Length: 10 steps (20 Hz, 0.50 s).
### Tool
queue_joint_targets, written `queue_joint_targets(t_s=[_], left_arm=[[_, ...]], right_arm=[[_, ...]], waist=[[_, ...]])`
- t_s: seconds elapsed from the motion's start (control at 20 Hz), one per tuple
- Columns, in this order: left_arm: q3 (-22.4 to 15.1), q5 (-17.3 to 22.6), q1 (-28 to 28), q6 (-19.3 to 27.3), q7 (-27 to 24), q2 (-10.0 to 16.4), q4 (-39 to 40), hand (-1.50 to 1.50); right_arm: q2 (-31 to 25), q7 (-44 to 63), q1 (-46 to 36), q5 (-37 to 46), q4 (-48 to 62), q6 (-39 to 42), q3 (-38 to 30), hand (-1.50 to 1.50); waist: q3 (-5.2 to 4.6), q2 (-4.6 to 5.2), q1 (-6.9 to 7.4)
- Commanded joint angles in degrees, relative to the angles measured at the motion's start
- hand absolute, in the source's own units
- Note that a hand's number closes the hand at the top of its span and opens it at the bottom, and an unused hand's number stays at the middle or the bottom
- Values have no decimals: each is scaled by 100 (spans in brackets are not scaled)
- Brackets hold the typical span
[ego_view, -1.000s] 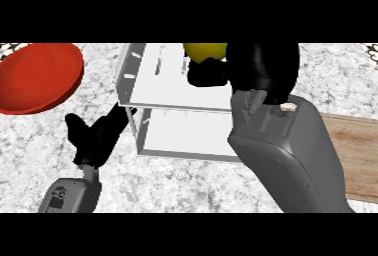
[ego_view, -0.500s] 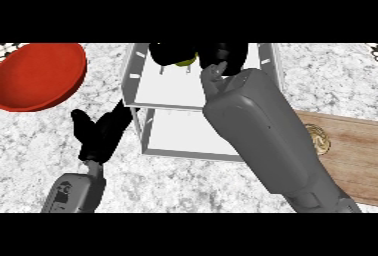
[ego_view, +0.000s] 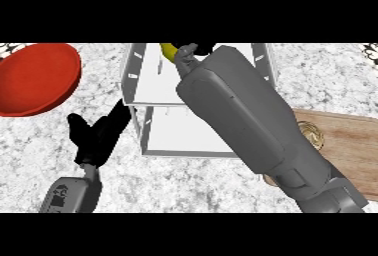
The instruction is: Pick the pear from the cutting board and place it in the tiered basket
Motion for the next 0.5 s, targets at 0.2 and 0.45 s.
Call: queue_joint_targets(t_s=[0.2,0.45], left_arm=[[214,96,280,92,132,88,-219,0],[239,5,452,163,8,93,-220,0]], right_arm=[[-246,1177,344,625,-758,-457,-644,-150],[-859,1581,1732,615,-2872,644,-433,-150]], waist=[[10,-109,-328],[16,-145,-523]])
